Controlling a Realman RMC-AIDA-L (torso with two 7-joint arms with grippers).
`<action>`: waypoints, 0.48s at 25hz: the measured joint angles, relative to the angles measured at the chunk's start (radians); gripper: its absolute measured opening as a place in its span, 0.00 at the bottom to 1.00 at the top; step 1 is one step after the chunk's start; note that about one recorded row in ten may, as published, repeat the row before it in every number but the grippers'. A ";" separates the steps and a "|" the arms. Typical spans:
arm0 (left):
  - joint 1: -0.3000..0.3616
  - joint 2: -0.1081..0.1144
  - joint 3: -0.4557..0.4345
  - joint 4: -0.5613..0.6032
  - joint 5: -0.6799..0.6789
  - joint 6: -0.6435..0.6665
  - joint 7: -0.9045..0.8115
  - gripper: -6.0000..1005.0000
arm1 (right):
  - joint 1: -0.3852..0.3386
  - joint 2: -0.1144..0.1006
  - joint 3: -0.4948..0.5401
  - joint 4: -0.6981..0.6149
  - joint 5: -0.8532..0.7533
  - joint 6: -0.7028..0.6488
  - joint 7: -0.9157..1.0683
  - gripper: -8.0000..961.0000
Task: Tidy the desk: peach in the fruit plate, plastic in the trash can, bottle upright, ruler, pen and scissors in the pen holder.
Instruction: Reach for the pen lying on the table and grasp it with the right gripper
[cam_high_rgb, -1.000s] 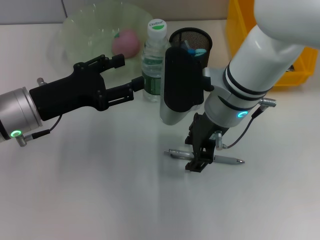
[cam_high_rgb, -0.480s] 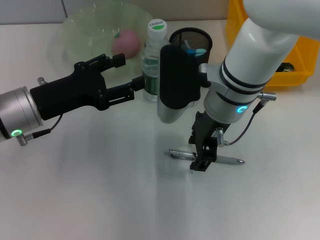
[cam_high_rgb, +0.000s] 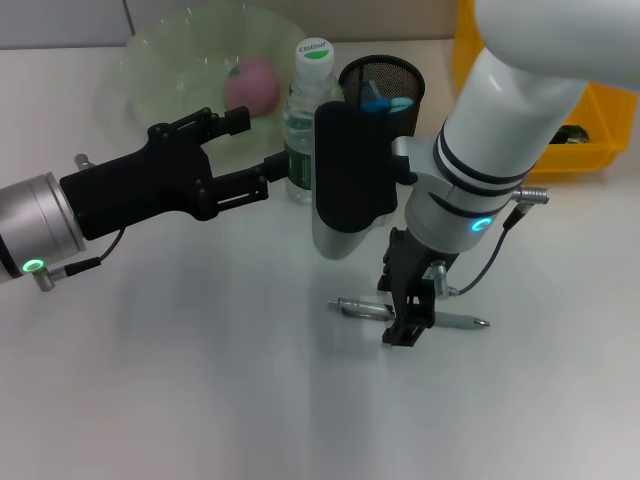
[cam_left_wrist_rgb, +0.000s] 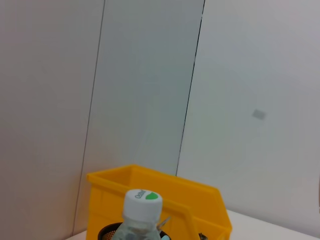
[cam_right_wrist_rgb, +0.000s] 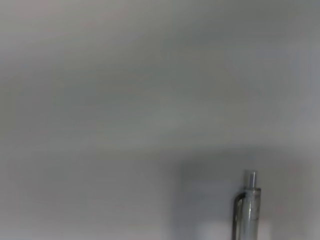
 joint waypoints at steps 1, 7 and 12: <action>0.000 0.000 0.000 0.000 0.000 0.000 0.000 0.81 | 0.000 0.000 0.000 0.000 0.000 0.000 0.000 0.66; -0.001 0.000 0.000 0.000 0.000 -0.003 -0.001 0.81 | 0.000 0.000 -0.001 0.003 0.000 0.000 0.000 0.66; -0.001 -0.001 0.000 0.000 0.000 -0.003 -0.001 0.81 | 0.000 0.000 -0.001 0.010 0.000 0.000 -0.001 0.65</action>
